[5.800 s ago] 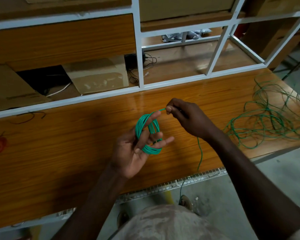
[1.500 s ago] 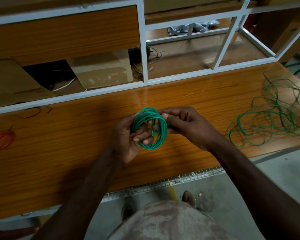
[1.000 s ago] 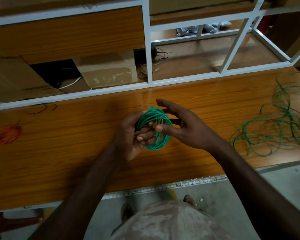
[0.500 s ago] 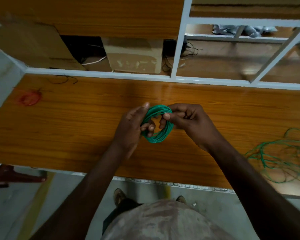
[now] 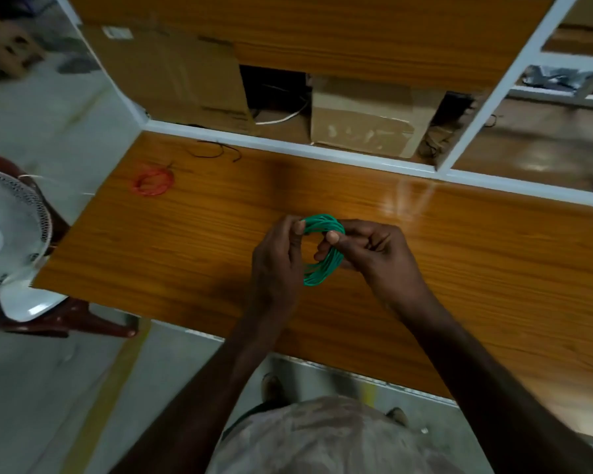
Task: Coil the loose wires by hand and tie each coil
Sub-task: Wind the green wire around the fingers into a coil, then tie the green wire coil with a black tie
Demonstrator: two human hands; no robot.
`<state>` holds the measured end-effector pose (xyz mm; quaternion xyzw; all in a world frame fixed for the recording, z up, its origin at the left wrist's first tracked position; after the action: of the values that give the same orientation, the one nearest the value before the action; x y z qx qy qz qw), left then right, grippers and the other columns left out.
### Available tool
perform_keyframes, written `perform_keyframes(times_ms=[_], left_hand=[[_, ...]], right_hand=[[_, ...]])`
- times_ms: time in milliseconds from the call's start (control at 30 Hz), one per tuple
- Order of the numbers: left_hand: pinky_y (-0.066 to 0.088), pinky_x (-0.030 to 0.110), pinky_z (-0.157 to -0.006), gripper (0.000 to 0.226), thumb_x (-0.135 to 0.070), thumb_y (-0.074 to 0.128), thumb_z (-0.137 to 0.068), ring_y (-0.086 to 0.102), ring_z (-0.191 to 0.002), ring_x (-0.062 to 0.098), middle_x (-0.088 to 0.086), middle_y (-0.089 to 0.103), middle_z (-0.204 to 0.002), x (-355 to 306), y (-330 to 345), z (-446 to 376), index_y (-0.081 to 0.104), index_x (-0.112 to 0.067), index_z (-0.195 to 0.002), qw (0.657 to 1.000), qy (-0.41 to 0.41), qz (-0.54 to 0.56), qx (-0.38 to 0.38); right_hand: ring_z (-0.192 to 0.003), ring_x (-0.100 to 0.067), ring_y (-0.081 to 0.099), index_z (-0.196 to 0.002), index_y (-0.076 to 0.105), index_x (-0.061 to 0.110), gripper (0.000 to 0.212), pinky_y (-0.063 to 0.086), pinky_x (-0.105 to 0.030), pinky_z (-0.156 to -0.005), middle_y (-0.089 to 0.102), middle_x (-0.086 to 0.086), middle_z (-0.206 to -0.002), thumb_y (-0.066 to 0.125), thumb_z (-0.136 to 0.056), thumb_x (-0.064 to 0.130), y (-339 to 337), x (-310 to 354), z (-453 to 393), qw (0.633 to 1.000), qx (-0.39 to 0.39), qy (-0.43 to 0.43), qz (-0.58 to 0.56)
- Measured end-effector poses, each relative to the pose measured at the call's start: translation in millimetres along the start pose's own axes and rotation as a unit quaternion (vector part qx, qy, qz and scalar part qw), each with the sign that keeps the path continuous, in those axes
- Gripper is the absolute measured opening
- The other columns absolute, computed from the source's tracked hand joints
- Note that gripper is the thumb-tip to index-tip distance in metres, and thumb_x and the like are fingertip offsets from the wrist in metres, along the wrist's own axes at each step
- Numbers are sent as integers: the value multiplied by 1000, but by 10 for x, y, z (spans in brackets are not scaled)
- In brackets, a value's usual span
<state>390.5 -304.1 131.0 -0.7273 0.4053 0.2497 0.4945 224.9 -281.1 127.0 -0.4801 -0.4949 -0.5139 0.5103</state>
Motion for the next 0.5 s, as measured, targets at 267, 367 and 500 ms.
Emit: perform_keyframes(times_ms=[267, 367, 500], left_hand=[[36, 5, -69, 32, -23, 48, -110, 51, -79, 1, 9, 68, -87, 623, -489, -191, 68, 0, -100, 998, 38, -22, 39], [38, 3, -67, 31, -28, 51, -111, 53, -73, 0, -5, 63, -83, 755, -575, -205, 71, -5, -106, 999, -4, 14, 50], [47, 17, -59, 28, -33, 63, -106, 63, -63, 2, -10, 66, -70, 971, -588, -231, 79, -10, -104, 972, -178, 154, 3]], right_hand=[[-90, -26, 79, -132, 69, 7, 31, 65, -55, -73, 81, -8, -105, 58, -109, 24, 725, -167, -242, 991, 37, 20, 128], [-95, -23, 80, -127, 73, 6, 26, 67, -54, -72, 79, -8, -113, 58, -110, 20, 812, -265, -331, 993, 29, 35, 108], [-101, -25, 79, -125, 74, 10, 23, 68, -53, -78, 79, -10, -105, 59, -110, 20, 893, -367, -476, 997, -6, 35, 75]])
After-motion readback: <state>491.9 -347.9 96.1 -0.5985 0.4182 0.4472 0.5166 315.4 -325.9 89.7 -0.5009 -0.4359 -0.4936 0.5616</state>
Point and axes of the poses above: each hand's wrist, its own z-axis away from the middle knuckle, its own y-axis out of the palm, x = y × z, the point moved 7 cm from there along -z, towards the middle knuckle
